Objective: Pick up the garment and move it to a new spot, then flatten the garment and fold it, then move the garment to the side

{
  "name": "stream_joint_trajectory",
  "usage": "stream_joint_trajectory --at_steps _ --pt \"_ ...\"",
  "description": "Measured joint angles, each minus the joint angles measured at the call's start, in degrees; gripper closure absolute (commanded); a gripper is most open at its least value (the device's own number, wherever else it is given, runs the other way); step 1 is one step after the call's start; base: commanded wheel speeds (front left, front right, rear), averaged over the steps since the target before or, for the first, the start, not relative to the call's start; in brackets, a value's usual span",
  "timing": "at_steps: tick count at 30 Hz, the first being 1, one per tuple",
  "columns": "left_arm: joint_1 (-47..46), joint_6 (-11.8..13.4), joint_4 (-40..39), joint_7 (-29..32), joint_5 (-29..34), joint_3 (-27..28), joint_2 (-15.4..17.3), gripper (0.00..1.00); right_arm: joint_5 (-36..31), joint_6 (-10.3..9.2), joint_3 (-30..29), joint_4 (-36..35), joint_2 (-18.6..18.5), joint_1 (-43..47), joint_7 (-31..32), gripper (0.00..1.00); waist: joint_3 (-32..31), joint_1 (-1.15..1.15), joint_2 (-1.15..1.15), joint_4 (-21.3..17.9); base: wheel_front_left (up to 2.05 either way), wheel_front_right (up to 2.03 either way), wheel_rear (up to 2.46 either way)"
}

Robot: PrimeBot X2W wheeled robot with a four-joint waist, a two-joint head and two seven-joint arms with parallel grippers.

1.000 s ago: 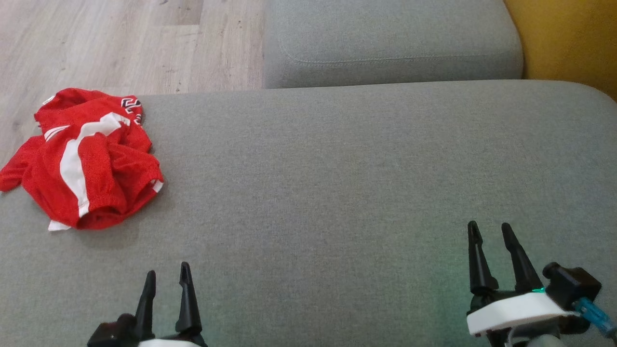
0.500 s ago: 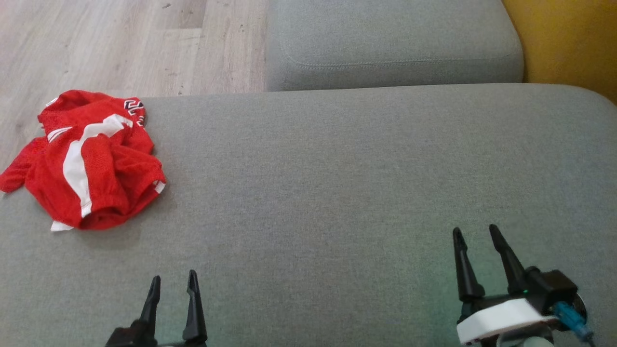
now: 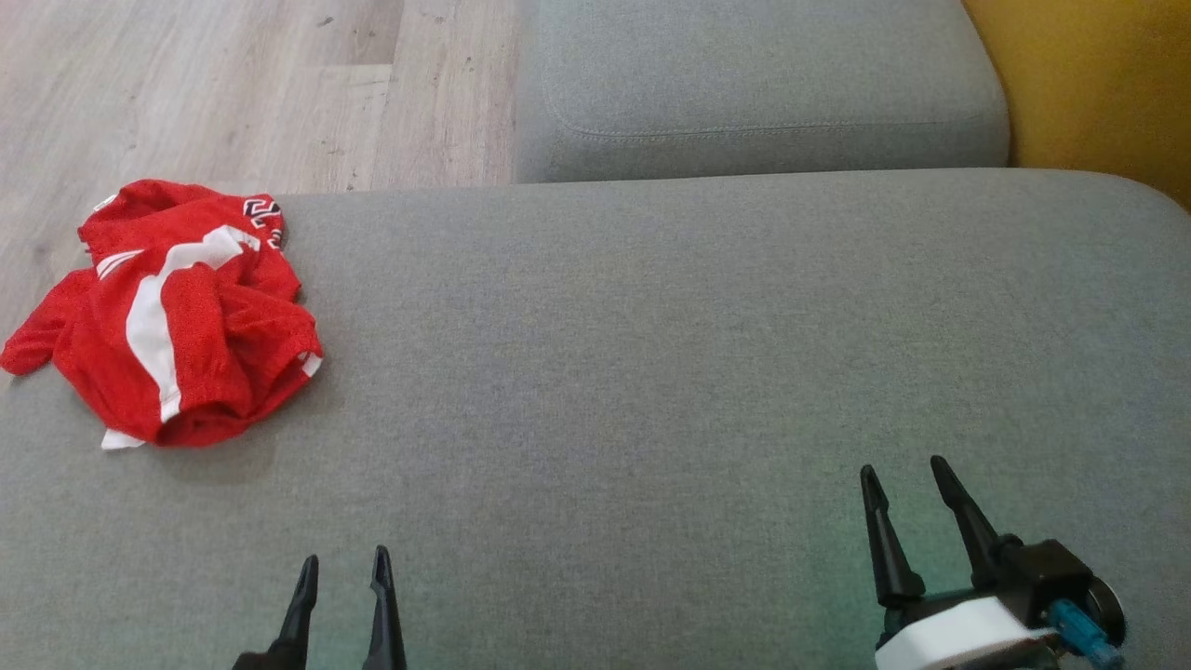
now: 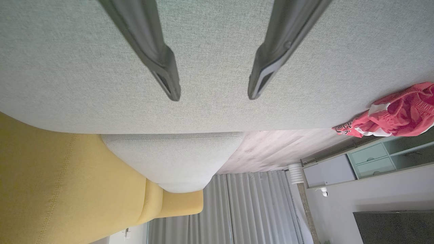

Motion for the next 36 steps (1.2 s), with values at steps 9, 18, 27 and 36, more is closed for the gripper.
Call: stream_joint_trajectory --at_steps 9,18,27,36 --pt "0.0 0.2 0.4 0.0 -0.5 0.0 0.1 0.0 0.1 0.0 0.0 0.3 0.0 0.0 0.0 0.0 -0.1 0.0 0.0 -0.1 0.0 0.0 0.0" --pt "0.0 0.3 0.4 0.0 -1.0 -0.2 0.3 0.0 0.1 0.0 -0.4 0.4 0.0 0.0 0.0 0.0 0.1 0.0 0.0 0.2 0.0 0.0 0.0" --pt "-0.4 1.1 0.0 0.1 -1.0 -0.2 1.1 0.0 0.1 0.0 -2.0 -0.1 0.0 0.3 0.0 0.0 0.0 0.0 0.0 5.4 0.0 0.0 0.0" --pt "-0.4 1.6 -1.4 0.4 -1.5 0.0 2.4 0.0 0.2 0.0 -1.5 -0.7 0.0 1.0 0.0 0.0 0.1 0.0 0.0 14.1 0.0 0.0 0.0"
